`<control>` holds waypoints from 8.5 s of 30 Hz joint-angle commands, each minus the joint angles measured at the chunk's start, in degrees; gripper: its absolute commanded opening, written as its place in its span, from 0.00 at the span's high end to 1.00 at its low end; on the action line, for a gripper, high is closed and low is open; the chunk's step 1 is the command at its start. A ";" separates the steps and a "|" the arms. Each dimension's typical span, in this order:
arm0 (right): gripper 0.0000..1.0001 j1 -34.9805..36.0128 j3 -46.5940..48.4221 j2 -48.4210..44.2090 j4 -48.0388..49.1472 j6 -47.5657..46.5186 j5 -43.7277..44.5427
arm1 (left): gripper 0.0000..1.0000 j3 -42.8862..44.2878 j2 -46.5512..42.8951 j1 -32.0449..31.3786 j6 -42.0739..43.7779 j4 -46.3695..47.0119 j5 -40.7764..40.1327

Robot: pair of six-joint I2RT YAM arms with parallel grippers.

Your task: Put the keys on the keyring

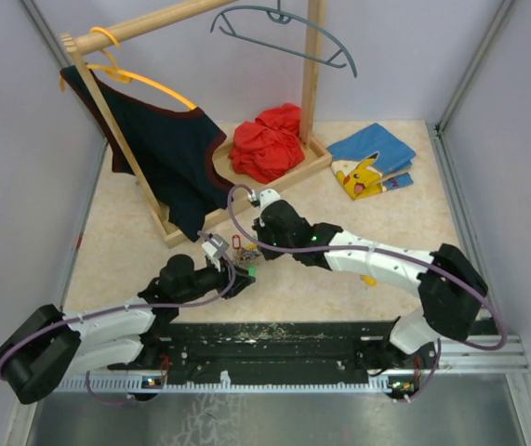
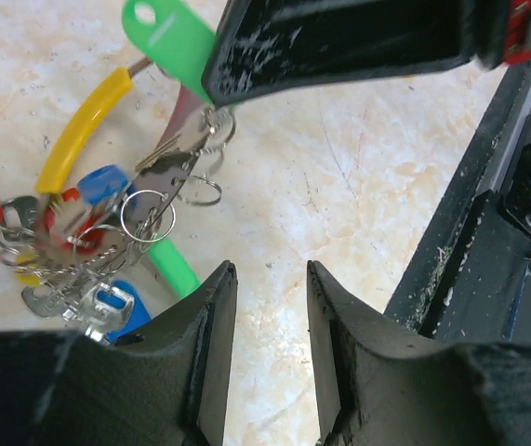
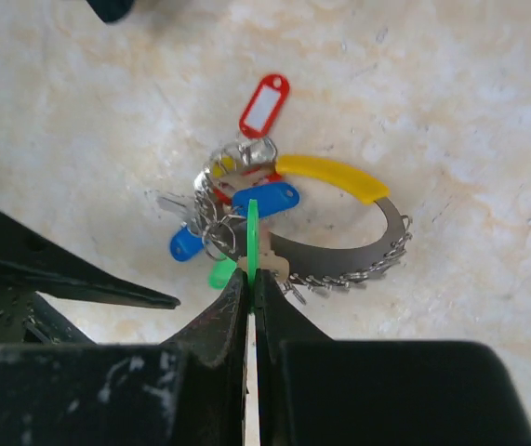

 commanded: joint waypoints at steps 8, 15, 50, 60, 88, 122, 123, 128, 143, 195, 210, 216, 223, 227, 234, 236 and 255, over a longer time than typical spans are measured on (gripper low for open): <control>1.00 1.03 -4.60 -9.64 14.59 -9.07 -0.57 | 0.58 2.35 -6.14 -0.09 4.36 0.23 -5.52; 1.00 0.76 -4.96 -10.22 14.91 -12.43 -1.47 | 0.56 4.34 -7.13 0.02 8.98 -0.17 -4.75; 1.00 0.41 1.64 -7.94 5.13 -5.85 1.95 | 0.44 9.18 17.69 0.70 9.60 17.67 0.15; 1.00 0.67 1.55 -7.77 5.05 -4.05 -0.16 | 0.50 10.14 23.75 0.70 9.45 25.89 3.42; 0.78 -2.69 0.21 -10.29 5.05 -10.21 -10.05 | 1.00 6.83 24.65 5.49 7.64 36.08 17.34; 0.72 -13.93 -25.00 -18.15 44.30 -13.32 -41.21 | 0.99 6.10 16.63 7.04 0.71 30.56 13.69; 0.72 -13.91 -24.39 -17.25 43.53 -13.76 -41.59 | 0.98 6.26 16.34 7.10 0.76 30.05 13.99; 0.70 -13.92 -22.11 -15.20 41.97 -14.72 -40.41 | 0.94 7.46 15.05 7.03 0.62 26.99 15.70; 0.67 -14.01 -15.48 -7.79 28.41 -22.42 -42.63 | 0.90 11.65 16.16 7.07 2.33 19.87 21.38; 1.00 -10.14 2.09 -3.02 -2.81 -45.14 -35.44 | 0.45 10.75 18.45 14.99 6.40 18.26 24.99; 0.68 -9.34 4.05 6.50 2.25 -19.01 -20.85 | 0.44 11.41 13.54 15.90 -0.66 -5.70 10.44; 0.69 -9.34 7.76 12.83 2.58 -14.56 -18.90 | 0.46 11.76 17.28 15.86 -2.52 -5.11 12.39; 0.70 -9.35 11.23 17.37 -0.52 -13.16 -17.98 | 0.47 11.76 19.69 15.90 -2.16 -4.13 13.32; 0.71 -9.31 11.31 17.80 -1.68 -12.75 -18.52 | 0.47 11.76 20.05 15.85 -1.78 -3.91 13.49; 0.71 -9.35 11.62 19.22 -3.74 -12.57 -19.69 | 0.48 11.85 21.02 15.83 -1.95 -3.18 14.56; 0.72 -9.32 11.82 19.74 -4.35 -12.64 -19.56 | 0.48 11.85 21.38 15.88 -2.11 -2.99 14.84; 1.00 -9.35 12.02 14.91 -6.10 -19.35 -22.96 | 0.49 11.16 19.67 16.04 -3.81 0.42 14.95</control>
